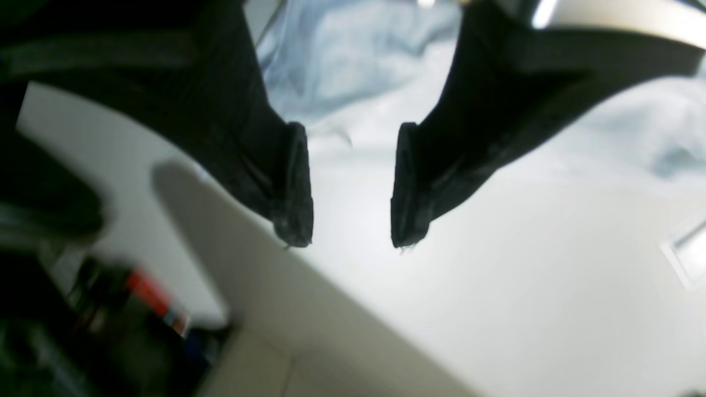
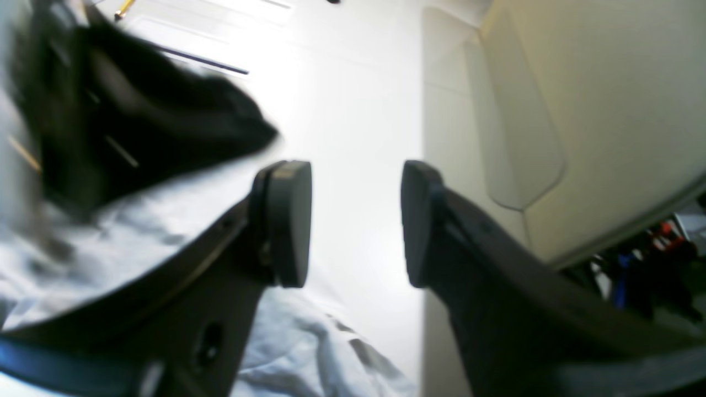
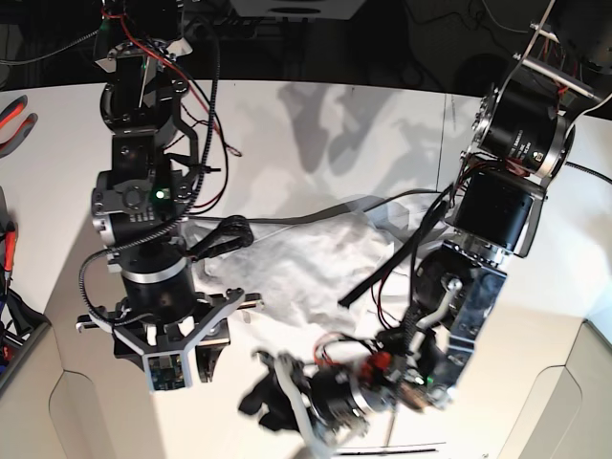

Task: Layout the t-shirt on the table in an organized manner, then fold the t-shirt properly

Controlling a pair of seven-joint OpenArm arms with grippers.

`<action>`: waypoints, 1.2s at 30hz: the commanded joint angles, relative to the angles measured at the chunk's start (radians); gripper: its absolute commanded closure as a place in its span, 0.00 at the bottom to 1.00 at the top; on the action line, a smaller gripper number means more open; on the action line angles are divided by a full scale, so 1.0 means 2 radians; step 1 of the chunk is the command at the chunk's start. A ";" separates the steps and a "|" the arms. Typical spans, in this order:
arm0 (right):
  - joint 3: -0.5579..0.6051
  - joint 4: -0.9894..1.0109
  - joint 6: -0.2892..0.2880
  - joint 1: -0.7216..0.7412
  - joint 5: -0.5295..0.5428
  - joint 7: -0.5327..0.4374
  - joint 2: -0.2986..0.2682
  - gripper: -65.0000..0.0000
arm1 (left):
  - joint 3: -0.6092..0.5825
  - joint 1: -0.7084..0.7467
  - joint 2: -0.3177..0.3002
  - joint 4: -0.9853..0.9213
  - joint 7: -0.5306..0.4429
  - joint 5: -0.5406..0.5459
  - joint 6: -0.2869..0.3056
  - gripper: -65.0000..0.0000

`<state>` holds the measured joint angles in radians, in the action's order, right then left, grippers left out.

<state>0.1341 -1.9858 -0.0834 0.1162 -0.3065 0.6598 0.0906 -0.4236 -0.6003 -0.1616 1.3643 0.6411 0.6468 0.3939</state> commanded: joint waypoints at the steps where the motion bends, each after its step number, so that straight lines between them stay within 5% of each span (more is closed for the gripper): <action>1: 0.001 -0.009 -0.005 0.010 0.012 -0.013 0.002 0.60 | 0.023 -0.021 -0.008 0.024 -0.008 0.008 0.007 0.58; 10: 0.007 0.053 -0.049 0.015 0.074 -0.044 0.002 0.60 | 0.126 0.004 -0.101 0.050 0.002 0.008 0.006 0.58; 15: 0.041 0.197 -0.067 0.063 0.029 -0.086 0.002 0.60 | 0.154 0.057 -0.136 0.050 -0.001 0.008 0.001 0.58; 26: 0.051 0.454 -0.065 0.196 0.043 -0.096 0.005 0.61 | 0.171 0.154 -0.135 0.050 -0.012 0.005 0.002 0.58; 31: 0.051 0.475 -0.066 0.194 0.085 -0.065 0.004 1.00 | 0.171 0.163 -0.131 0.050 -0.022 -0.010 0.001 0.58; 36: 0.051 0.474 -0.067 0.184 0.110 -0.024 0.004 1.00 | 0.171 0.163 -0.131 0.050 -0.027 -0.018 0.001 0.58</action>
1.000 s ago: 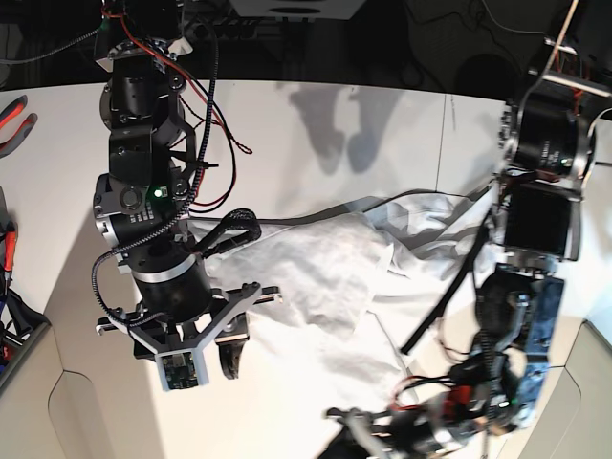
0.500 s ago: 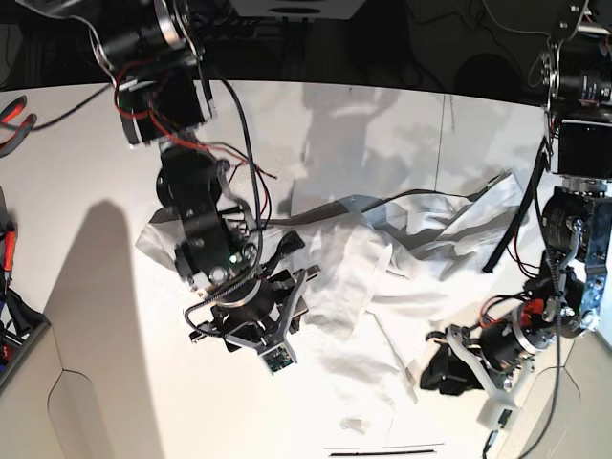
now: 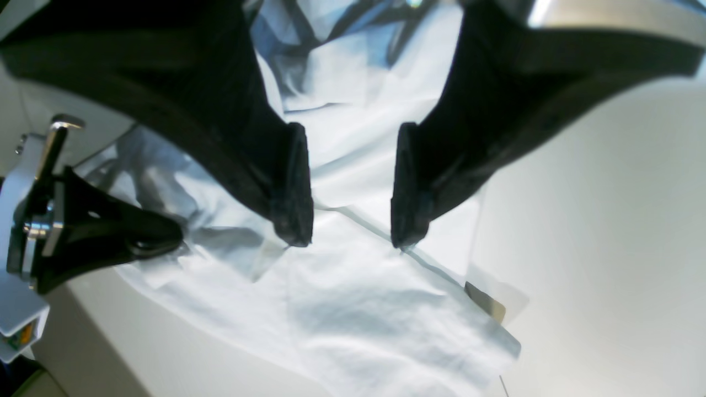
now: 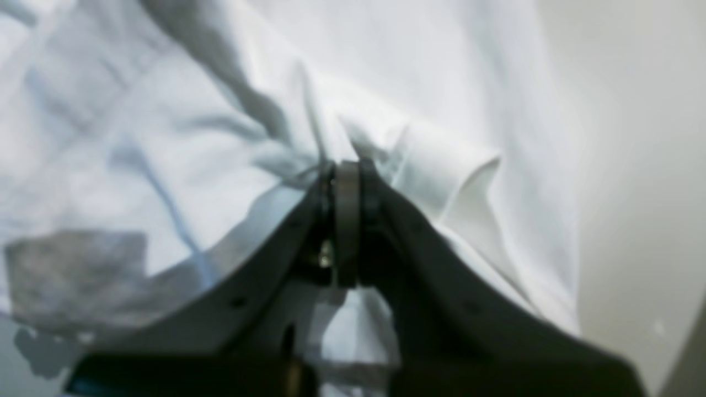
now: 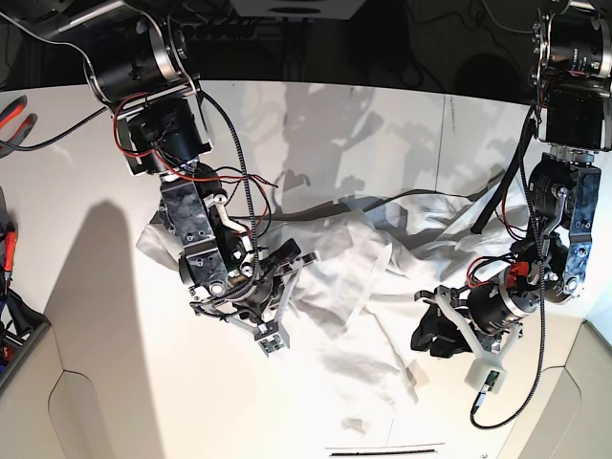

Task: Layout the t-shirt on the table in an organized manner, then fold the t-shirt properly

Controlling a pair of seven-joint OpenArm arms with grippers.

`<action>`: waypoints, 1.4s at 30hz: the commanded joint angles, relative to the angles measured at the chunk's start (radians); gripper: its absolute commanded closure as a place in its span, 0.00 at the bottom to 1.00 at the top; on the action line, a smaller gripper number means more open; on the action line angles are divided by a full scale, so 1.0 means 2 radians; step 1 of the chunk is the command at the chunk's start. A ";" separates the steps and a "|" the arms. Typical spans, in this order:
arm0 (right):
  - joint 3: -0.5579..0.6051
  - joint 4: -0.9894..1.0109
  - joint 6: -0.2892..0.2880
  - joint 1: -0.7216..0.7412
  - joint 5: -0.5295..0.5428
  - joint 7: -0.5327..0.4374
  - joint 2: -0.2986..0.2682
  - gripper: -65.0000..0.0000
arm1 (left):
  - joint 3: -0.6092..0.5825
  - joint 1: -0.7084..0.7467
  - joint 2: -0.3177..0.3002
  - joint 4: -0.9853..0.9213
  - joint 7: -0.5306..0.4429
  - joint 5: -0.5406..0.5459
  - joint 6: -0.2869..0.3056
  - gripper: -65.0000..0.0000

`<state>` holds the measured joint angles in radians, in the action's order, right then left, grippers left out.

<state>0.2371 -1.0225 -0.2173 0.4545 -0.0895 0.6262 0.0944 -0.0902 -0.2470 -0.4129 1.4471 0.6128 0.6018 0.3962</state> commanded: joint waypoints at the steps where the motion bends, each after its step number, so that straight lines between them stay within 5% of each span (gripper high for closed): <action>1: 0.000 -0.009 0.000 0.015 0.001 0.002 0.002 1.00 | 0.004 -0.014 -0.006 0.009 -0.014 0.001 0.000 0.58; 5: 0.000 -0.043 0.000 0.014 0.002 0.027 0.003 1.00 | 0.004 -0.014 -0.006 0.008 -0.024 -0.010 0.000 0.58; 10: 0.011 -0.166 0.000 -0.010 0.002 0.136 0.003 1.00 | 0.004 -0.014 -0.005 0.008 -0.040 -0.035 -0.019 0.58; 19: 0.042 -0.426 0.000 -0.193 0.028 0.201 -0.002 1.00 | 0.004 -0.014 -0.006 0.008 -0.051 -0.045 -0.028 0.58; 29: 0.049 -0.576 -0.002 -0.360 0.028 0.201 -0.087 1.00 | 0.004 -0.014 -0.005 0.008 -0.050 -0.045 -0.028 0.58; 34: 0.050 -0.585 -0.036 -0.393 0.043 0.172 -0.097 1.00 | 0.004 -0.014 -0.005 0.008 -0.050 -0.043 -0.028 0.58; 39: 0.049 -0.585 -0.036 -0.368 0.034 0.060 -0.097 0.93 | 0.004 -0.013 -0.005 0.008 -0.050 -0.043 -0.028 0.58; 42: 0.050 -0.582 -0.040 -0.321 0.017 0.059 -0.097 0.67 | 0.004 -0.013 -0.005 0.008 -0.046 -0.043 -0.028 0.58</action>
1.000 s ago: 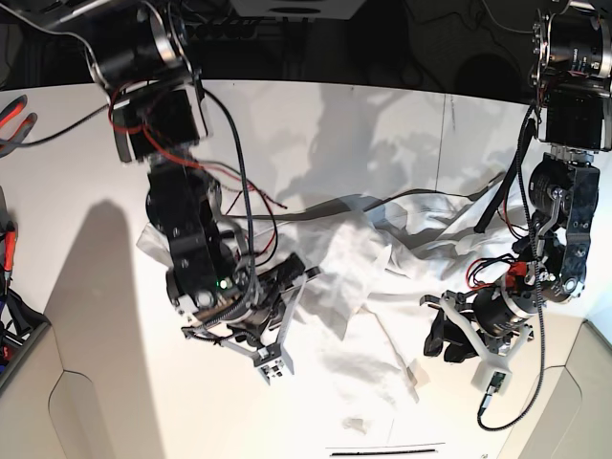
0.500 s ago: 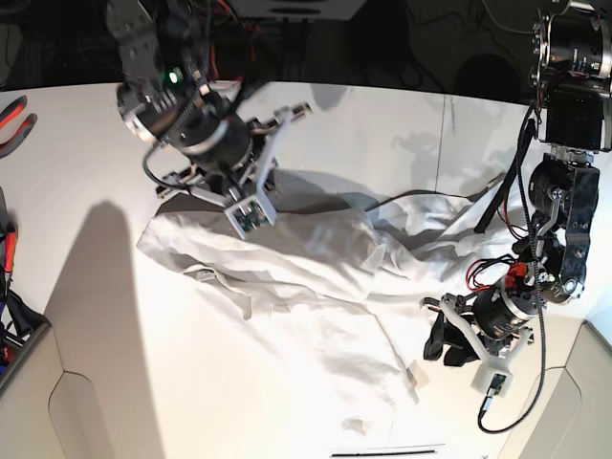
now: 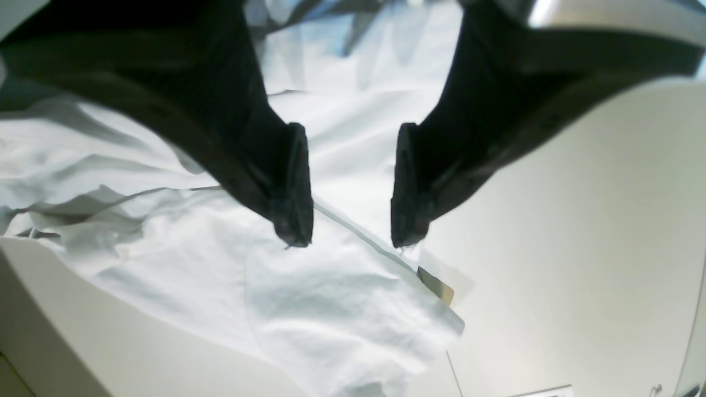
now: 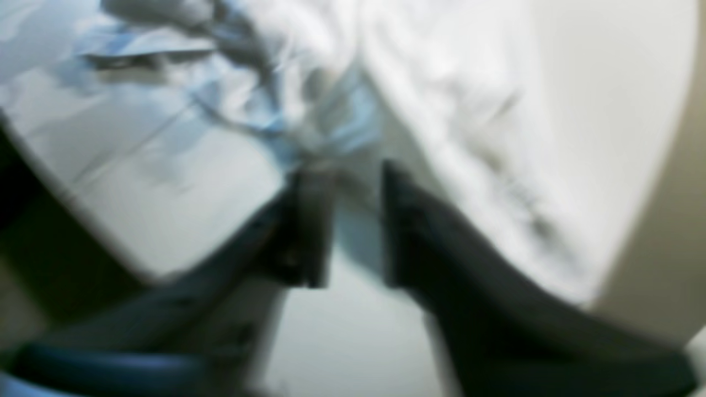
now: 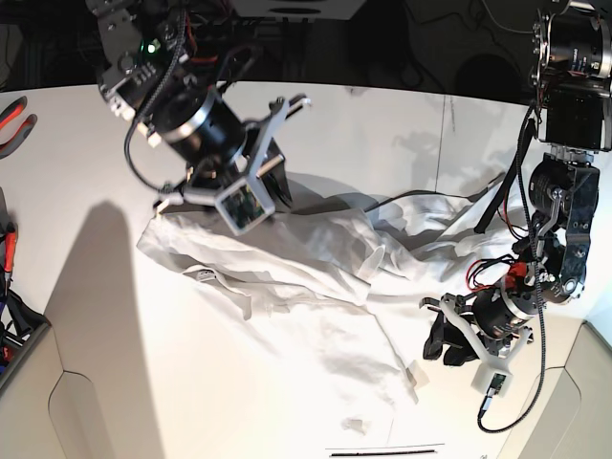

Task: Layout the t-shirt on the table in an organized manner, then fold the t-shirt properly
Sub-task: 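Lift the right gripper and grasp another part of the shirt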

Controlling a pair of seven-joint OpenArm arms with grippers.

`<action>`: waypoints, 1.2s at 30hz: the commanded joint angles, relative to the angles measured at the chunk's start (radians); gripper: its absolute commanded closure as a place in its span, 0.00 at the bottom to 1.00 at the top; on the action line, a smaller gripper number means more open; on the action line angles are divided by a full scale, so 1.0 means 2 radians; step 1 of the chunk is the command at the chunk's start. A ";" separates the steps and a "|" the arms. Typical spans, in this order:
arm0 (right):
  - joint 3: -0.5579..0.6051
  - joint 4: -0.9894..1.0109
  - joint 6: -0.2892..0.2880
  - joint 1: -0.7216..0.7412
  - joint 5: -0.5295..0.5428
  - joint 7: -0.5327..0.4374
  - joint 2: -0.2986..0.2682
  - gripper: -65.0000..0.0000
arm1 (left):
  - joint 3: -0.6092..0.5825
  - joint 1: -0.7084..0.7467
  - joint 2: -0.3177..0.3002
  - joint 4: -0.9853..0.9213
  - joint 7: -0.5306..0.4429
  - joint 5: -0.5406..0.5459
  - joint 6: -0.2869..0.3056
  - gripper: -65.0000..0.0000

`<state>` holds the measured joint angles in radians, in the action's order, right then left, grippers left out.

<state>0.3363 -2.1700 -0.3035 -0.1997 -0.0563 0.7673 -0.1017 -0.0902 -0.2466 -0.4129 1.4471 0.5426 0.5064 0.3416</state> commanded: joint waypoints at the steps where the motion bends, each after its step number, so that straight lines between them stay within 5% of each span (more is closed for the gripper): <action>1: 0.000 -0.005 0.002 0.021 -0.004 -0.009 0.001 0.57 | 0.004 -0.013 -0.005 0.008 -0.010 0.004 -0.001 0.58; 14: 0.000 0.241 0.001 0.168 -0.007 -0.040 0.044 0.51 | 0.004 -0.011 0.005 0.008 -0.011 0.002 -0.001 0.58; 22: 0.032 0.337 -0.027 0.222 0.020 -0.008 0.061 0.52 | 0.004 -0.008 0.026 0.008 -0.011 -0.017 -0.003 0.58; 24: 0.040 0.358 -0.026 0.220 0.018 0.009 0.060 0.70 | 0.004 -0.008 0.026 0.008 -0.011 -0.019 -0.003 0.58; 26: 0.039 0.366 -0.026 0.220 0.017 0.051 0.060 1.00 | 0.004 -0.008 0.026 0.008 -0.012 -0.025 -0.003 0.58; 29: 0.039 0.351 -0.017 0.217 0.013 0.118 0.059 1.00 | 0.004 -0.008 0.026 0.008 -0.012 -0.038 -0.003 0.58; 36: 0.039 0.171 -0.017 0.142 0.013 0.129 0.023 1.00 | 0.004 -0.008 0.025 0.008 -0.012 -0.041 -0.003 0.58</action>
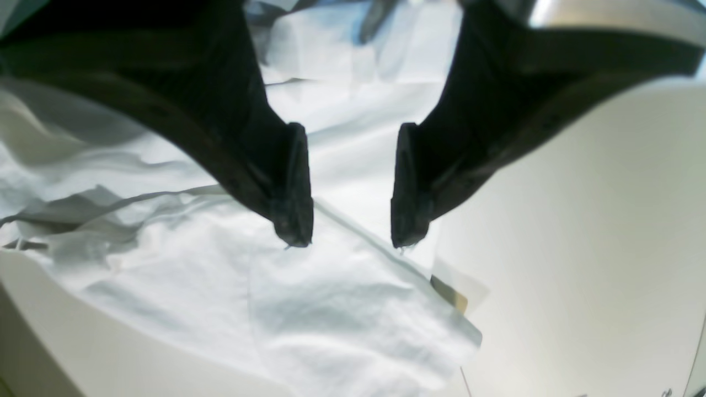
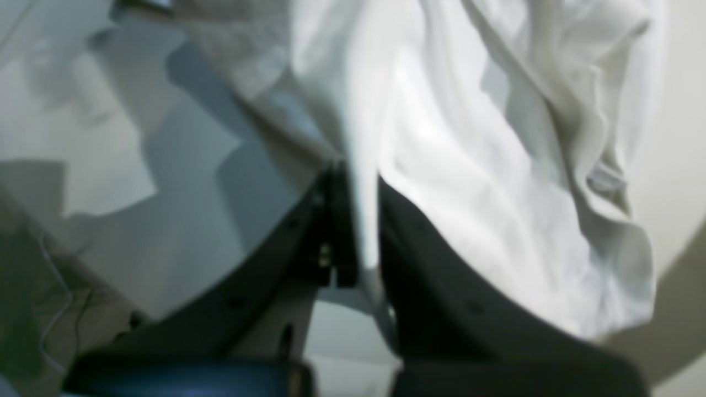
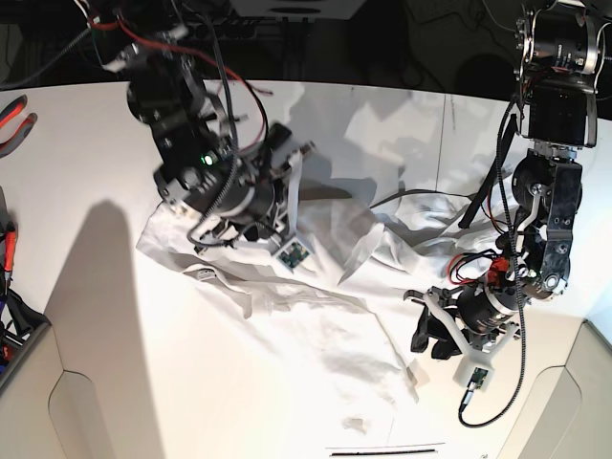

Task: Layout the t-shirt on the table in an organized manner, then fold the t-shirt properly
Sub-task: 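Lift the right gripper and grasp another part of the shirt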

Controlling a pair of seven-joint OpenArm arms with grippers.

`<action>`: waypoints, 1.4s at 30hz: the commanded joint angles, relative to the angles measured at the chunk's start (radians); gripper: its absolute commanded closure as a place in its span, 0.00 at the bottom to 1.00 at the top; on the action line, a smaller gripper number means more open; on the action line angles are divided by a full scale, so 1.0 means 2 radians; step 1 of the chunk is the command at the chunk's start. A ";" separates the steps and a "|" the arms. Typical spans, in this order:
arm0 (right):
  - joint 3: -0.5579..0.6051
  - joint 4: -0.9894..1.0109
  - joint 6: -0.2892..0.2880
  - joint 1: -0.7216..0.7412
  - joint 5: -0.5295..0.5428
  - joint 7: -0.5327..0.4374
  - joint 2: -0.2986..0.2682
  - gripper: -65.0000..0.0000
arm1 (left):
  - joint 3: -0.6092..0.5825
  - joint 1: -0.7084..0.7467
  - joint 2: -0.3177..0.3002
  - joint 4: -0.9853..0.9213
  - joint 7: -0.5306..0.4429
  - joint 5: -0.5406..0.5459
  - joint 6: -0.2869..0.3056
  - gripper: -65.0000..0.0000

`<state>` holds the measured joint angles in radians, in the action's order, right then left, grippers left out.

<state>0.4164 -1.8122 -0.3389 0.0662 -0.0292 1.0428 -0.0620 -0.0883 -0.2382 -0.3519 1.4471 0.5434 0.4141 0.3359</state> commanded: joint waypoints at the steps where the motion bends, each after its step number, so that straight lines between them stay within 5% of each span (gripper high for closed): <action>1: -0.001 -0.036 0.000 -0.002 0.000 -0.008 -0.004 1.00 | 0.003 -0.012 -0.006 0.008 -0.012 0.005 0.000 0.58; 8: -0.001 -0.157 -0.002 -0.077 0.000 0.005 -0.056 1.00 | 0.003 -0.012 -0.008 0.008 -0.012 0.006 0.000 0.58; 19: -0.003 -0.170 -0.027 -0.148 -0.037 0.011 -0.108 1.00 | 0.003 -0.012 -0.008 0.008 -0.012 0.006 0.000 0.58; 20: -0.004 -0.170 -0.027 -0.148 -0.043 0.004 -0.109 0.97 | 0.003 -0.012 -0.008 0.008 -0.012 0.006 0.000 0.58; 22: -0.005 -0.170 -0.027 -0.148 -0.053 -0.015 -0.110 0.62 | 0.003 -0.012 -0.008 0.008 -0.012 0.006 0.000 0.58; 24: -0.005 -0.170 -0.027 -0.147 -0.066 -0.047 -0.110 0.47 | 0.003 -0.012 -0.008 0.008 -0.012 0.006 0.000 0.58; 29: -0.005 -0.170 -0.024 -0.124 -0.075 -0.123 -0.110 0.47 | 0.003 -0.012 -0.008 0.008 -0.012 0.006 0.000 0.58; 36: -0.005 -0.170 0.006 -0.065 -0.054 -0.113 -0.096 0.47 | 0.003 -0.012 -0.008 0.008 -0.012 0.006 0.000 0.58; 42: -0.005 -0.170 -0.029 -0.071 0.019 -0.025 -0.093 0.86 | 0.003 -0.012 -0.008 0.008 -0.012 0.005 0.000 0.58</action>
<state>0.4107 -2.1330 -0.3943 -0.0834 0.0059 1.0080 -0.2470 -0.0883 -0.2386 -0.3603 1.4471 0.5423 0.4152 0.3367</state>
